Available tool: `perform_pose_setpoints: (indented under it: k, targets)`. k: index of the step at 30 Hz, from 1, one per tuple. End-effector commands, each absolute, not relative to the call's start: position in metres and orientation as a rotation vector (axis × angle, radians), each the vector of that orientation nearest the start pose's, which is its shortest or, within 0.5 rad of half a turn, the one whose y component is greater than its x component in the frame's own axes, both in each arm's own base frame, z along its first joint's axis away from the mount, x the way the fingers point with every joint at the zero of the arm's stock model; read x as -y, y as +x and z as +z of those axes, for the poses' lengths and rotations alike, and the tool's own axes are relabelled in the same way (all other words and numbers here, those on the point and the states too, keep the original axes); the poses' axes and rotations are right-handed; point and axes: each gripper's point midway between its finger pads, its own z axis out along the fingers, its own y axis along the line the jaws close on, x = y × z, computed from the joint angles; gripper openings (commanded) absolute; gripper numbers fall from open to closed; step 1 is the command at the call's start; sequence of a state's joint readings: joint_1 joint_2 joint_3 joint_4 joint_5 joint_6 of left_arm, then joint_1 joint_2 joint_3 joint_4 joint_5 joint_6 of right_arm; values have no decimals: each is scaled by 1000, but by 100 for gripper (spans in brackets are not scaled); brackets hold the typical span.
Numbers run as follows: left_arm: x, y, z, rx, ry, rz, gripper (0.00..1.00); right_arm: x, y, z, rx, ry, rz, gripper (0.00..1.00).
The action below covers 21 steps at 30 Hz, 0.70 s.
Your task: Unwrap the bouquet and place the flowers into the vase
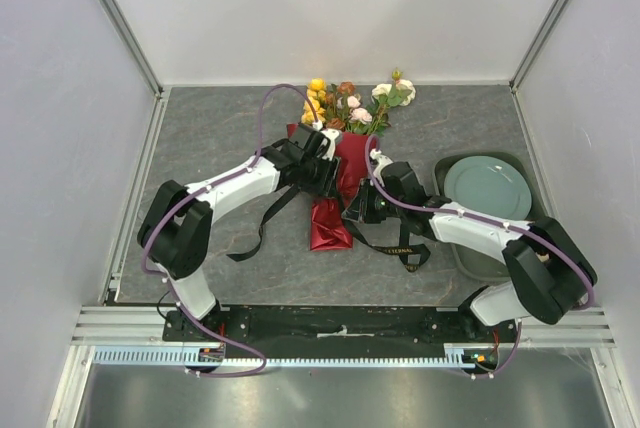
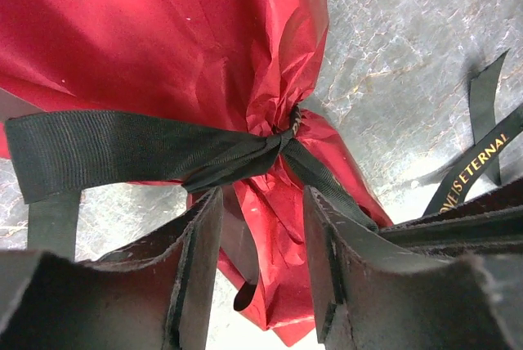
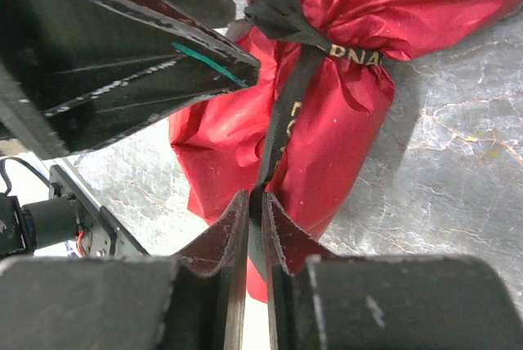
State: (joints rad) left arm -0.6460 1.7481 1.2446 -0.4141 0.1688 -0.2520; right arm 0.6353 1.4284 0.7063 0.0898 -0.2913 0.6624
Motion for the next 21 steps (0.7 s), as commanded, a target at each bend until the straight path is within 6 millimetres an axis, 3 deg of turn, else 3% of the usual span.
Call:
perform_pose_setpoints:
  k: [1,10,21]
  targets:
    - [295,329,97,-2411,669,-540,52,-286,261,83,-2363,-121,1008,15]
    - [307,331,79,-2420,750,-538,47,-280,261,66,-2409,-71,952,12]
    - [320,337,84,-2319,820,-375,41,-277,261,64,-2420,-76,932,12]
